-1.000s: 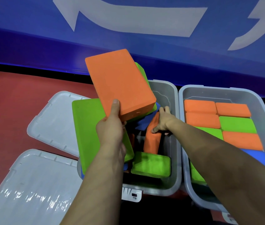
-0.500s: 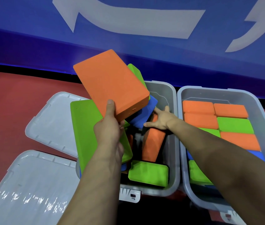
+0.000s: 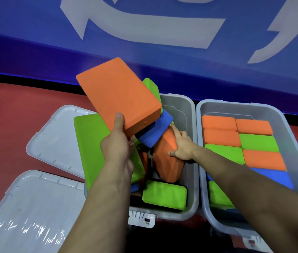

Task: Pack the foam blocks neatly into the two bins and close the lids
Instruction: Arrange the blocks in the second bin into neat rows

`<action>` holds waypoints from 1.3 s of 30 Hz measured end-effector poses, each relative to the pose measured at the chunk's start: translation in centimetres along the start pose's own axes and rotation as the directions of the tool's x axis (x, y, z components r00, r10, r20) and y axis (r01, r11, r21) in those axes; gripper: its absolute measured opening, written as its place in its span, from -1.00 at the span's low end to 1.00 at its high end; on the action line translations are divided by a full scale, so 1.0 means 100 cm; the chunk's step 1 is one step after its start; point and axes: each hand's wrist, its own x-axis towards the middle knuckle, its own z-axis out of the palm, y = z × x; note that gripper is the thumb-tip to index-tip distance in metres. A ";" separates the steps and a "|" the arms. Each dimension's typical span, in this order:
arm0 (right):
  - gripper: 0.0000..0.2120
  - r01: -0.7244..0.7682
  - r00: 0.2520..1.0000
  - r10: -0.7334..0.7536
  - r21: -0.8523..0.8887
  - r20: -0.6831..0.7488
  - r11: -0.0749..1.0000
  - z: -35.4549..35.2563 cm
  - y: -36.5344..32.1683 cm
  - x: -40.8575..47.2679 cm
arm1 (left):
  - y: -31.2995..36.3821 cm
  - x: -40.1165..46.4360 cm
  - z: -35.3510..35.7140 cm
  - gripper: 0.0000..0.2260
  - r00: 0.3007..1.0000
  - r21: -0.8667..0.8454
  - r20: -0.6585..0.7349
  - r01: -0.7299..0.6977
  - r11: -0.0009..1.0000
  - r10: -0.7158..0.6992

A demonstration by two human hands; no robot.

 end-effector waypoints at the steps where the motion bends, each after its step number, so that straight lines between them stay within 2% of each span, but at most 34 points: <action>1: 0.19 -0.009 0.999 0.010 -0.027 0.036 1.000 0.000 -0.002 0.001 | 0.000 0.001 -0.001 -0.68 1.000 0.001 0.000 -0.009 1.000 0.009; 4: 0.24 -0.041 0.990 0.055 -0.105 0.134 0.994 -0.008 -0.007 0.006 | 0.001 0.002 -0.003 -0.70 1.000 -0.002 -0.002 -0.014 1.000 0.014; 6: 0.23 -0.086 0.983 0.101 -0.099 0.151 0.991 -0.012 -0.009 0.011 | 0.001 0.003 -0.003 -0.70 1.000 0.003 0.001 -0.006 1.000 0.006; 10: 0.15 -0.142 0.990 0.141 0.050 0.026 0.989 0.001 -0.016 0.018 | -0.002 0.006 -0.003 -0.67 1.000 0.014 -0.019 -0.006 1.000 0.007; 14: 0.03 -0.093 0.991 0.094 0.019 -0.095 0.995 0.008 -0.009 0.018 | -0.004 0.011 -0.006 -0.68 1.000 -0.001 -0.026 -0.012 1.000 0.012; 18: 0.12 0.087 0.995 -0.099 -0.253 -0.032 0.963 0.014 0.004 -0.002 | -0.006 0.014 -0.006 -0.58 0.999 -0.014 -0.034 -0.008 1.000 0.007; 21: 0.06 0.166 0.982 -0.185 -0.299 -0.037 0.940 0.021 0.007 -0.014 | -0.008 0.013 -0.004 -0.61 1.000 0.018 -0.025 -0.017 1.000 0.018; 26: 0.00 0.197 0.979 -0.203 -0.299 0.011 0.934 0.016 0.005 -0.016 | -0.010 0.015 -0.003 -0.58 1.000 0.034 -0.027 -0.016 0.999 0.017; 32: -0.04 0.216 0.976 -0.212 -0.412 0.057 0.885 0.006 -0.004 -0.013 | -0.011 0.017 -0.006 -0.53 0.999 0.050 -0.026 -0.036 0.998 0.037; 37: 0.07 0.245 0.970 -0.219 -0.409 0.110 0.879 0.007 -0.008 -0.015 | -0.008 0.014 -0.005 -0.64 1.000 0.029 -0.022 -0.012 0.999 0.013; 39: 0.09 0.243 0.970 -0.218 -0.423 0.107 0.873 0.017 -0.012 -0.019 | -0.009 0.012 -0.003 -0.62 1.000 0.039 -0.015 -0.009 0.999 0.009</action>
